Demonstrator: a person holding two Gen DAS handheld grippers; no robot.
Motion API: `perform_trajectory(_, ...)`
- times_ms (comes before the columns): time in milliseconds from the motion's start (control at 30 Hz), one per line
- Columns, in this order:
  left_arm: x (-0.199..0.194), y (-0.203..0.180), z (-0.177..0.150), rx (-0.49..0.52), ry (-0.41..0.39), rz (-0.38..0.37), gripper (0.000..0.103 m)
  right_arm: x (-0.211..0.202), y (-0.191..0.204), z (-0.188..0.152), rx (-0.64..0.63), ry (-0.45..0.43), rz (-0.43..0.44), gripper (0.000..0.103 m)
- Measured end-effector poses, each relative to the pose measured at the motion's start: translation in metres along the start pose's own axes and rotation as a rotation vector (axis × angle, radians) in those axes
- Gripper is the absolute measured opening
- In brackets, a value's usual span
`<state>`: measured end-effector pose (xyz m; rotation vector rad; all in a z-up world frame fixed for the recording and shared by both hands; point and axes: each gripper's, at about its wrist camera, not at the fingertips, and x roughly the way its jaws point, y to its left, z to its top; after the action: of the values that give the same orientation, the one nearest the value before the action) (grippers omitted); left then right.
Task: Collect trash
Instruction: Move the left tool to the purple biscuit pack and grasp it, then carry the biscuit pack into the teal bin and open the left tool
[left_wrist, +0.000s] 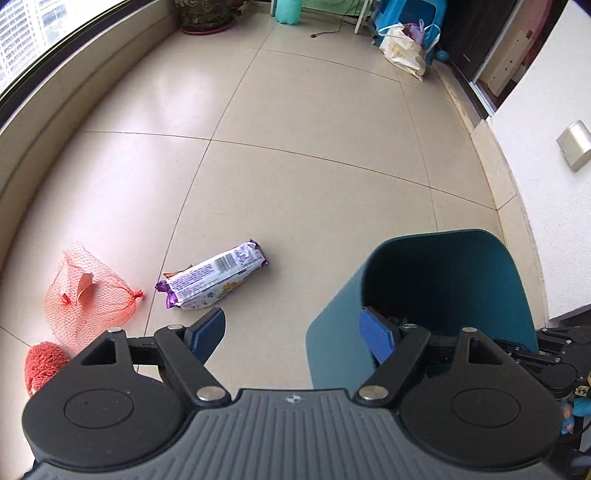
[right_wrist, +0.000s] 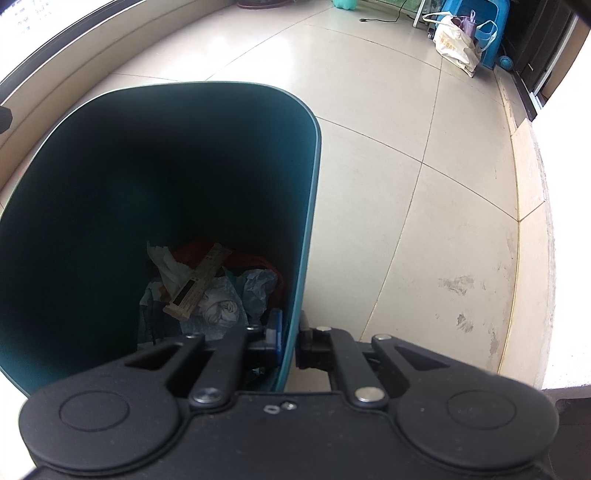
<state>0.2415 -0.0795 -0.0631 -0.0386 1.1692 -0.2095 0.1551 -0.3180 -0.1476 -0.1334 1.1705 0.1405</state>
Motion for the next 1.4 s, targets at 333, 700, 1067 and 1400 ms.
perform_trajectory(333, 0.081, 0.065, 0.017, 0.055, 0.122, -0.051, 0.080, 0.002, 0.005, 0.003, 0.015, 0.027, -0.004, 0.005)
perform_trajectory(700, 0.196, 0.073, 0.038, 0.292, 0.197, 0.009, 0.080, 0.017, 0.009, 0.006, -0.017, 0.098, -0.003, 0.006)
perform_trajectory(1067, 0.297, 0.060, 0.024, 0.494, 0.293, 0.113, 0.080, 0.032, 0.011, 0.005, -0.005, 0.168, 0.000, 0.007)
perform_trajectory(1400, 0.314, 0.076, 0.014, 0.291, 0.300, 0.189, 0.069, 0.030, 0.010, 0.005, 0.006, 0.167, 0.002, 0.008)
